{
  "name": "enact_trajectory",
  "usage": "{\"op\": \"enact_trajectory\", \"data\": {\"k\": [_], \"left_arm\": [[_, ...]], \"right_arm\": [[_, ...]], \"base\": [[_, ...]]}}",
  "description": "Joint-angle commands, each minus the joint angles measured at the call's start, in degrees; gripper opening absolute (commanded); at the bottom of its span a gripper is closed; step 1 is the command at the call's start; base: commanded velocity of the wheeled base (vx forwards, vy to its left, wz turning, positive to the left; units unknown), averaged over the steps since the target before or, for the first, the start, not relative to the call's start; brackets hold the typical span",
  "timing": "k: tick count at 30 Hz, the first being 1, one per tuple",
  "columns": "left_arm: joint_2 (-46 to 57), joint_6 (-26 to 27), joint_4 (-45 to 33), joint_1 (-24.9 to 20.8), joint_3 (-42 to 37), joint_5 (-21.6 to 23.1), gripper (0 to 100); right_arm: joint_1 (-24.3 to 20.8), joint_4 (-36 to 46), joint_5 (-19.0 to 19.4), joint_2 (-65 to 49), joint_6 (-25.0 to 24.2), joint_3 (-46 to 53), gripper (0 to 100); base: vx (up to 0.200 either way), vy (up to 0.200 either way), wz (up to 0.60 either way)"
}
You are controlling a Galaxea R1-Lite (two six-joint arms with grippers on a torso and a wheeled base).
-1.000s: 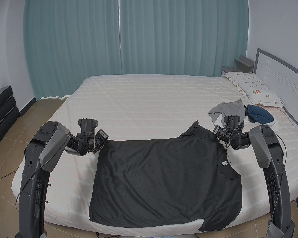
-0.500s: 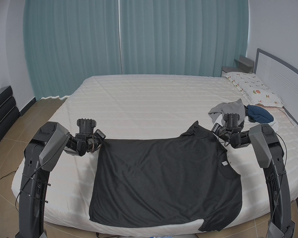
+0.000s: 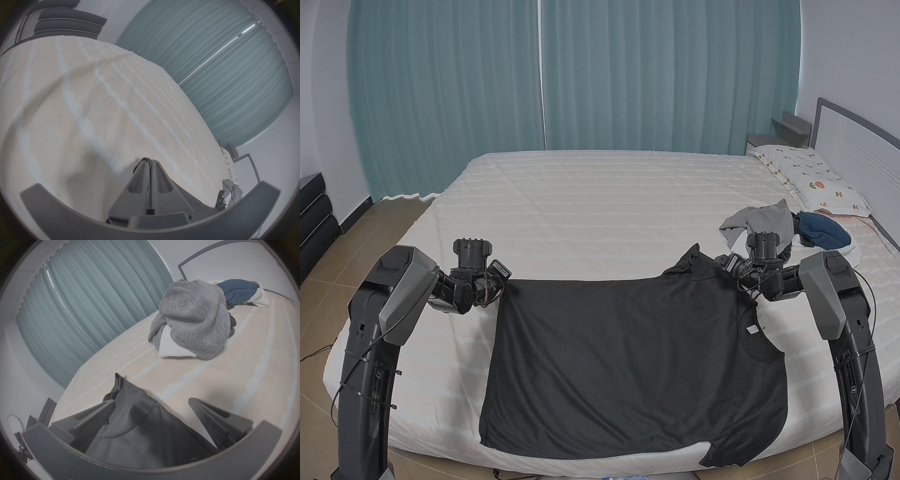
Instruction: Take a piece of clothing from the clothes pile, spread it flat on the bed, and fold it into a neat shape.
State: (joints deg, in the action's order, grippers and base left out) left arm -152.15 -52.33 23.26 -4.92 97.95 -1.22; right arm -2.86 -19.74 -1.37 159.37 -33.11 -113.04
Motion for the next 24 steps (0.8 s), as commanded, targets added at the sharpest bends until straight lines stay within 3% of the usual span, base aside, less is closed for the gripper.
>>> {"op": "enact_trajectory", "data": {"k": [1, 4, 5, 24], "left_arm": [[-0.08, -0.05, 0.03, 0.00, -0.04, -0.01, 0], [-0.08, 0.04, 0.03, -0.08, -0.04, -0.01, 0], [-0.08, -0.05, -0.06, -0.08, -0.04, -0.01, 0], [0.19, -0.14, 0.12, 0.18, 0.49, -0.63, 0]], "right_arm": [[-0.04, -0.13, 0.05, 0.59, 0.06, -0.16, 100], [-0.12, -0.13, 0.13, 1.56, 0.06, -0.34, 100], [-0.12, -0.13, 0.22, 1.82, 0.06, -0.34, 0], [0.67, -5.66, -0.30, 1.47, -0.73, -1.55, 0]], "base": [[0.000, 0.000, 0.00], [0.000, 0.000, 0.00], [0.000, 0.000, 0.00], [0.000, 0.000, 0.00]]}}
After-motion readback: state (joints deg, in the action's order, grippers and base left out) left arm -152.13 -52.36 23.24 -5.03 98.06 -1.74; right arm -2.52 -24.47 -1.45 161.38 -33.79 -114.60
